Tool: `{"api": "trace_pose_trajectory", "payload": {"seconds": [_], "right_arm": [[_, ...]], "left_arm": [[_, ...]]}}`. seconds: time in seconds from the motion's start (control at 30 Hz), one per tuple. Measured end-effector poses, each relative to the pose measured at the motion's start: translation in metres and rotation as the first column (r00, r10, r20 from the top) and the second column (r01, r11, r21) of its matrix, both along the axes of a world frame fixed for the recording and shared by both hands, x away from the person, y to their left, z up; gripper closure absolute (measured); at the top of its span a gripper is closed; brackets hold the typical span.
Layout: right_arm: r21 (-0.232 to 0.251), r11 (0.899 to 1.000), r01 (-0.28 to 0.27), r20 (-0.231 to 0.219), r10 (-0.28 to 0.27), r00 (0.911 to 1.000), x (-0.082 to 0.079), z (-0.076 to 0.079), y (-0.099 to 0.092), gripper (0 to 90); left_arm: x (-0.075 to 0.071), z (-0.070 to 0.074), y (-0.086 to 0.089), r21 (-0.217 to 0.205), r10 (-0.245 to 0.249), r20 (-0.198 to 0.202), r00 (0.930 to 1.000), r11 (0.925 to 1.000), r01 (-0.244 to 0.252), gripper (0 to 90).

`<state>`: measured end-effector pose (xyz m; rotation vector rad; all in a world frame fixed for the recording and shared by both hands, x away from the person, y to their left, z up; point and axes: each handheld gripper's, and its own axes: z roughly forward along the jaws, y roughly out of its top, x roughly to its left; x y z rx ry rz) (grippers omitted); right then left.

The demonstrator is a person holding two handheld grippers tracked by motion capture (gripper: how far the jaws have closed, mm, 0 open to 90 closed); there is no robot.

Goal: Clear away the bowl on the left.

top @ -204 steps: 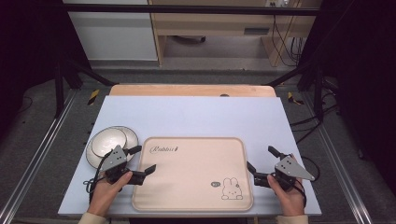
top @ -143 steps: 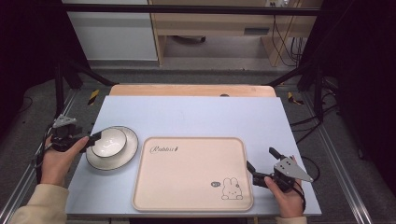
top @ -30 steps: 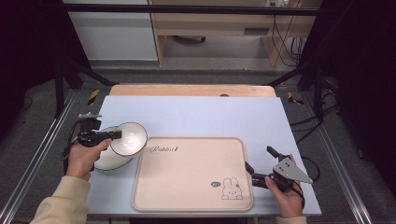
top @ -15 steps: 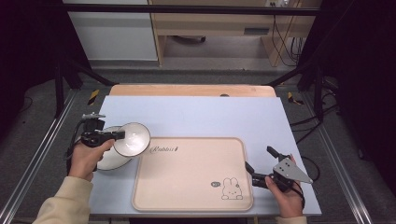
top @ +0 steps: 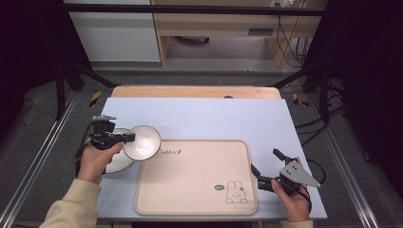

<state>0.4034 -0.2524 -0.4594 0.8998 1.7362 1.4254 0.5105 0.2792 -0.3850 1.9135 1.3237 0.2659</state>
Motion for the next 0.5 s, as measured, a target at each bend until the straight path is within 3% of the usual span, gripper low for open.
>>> {"api": "trace_pose_trajectory", "payload": {"seconds": [0.5], "right_arm": [[0.002,1.000,-0.008,0.006,0.008,1.0000,0.000,0.001,0.001,4.6]], "left_arm": [[0.004,-0.001,-0.038,0.017,-0.075,-0.006,0.9972,0.9971,0.075,81.9]]}}
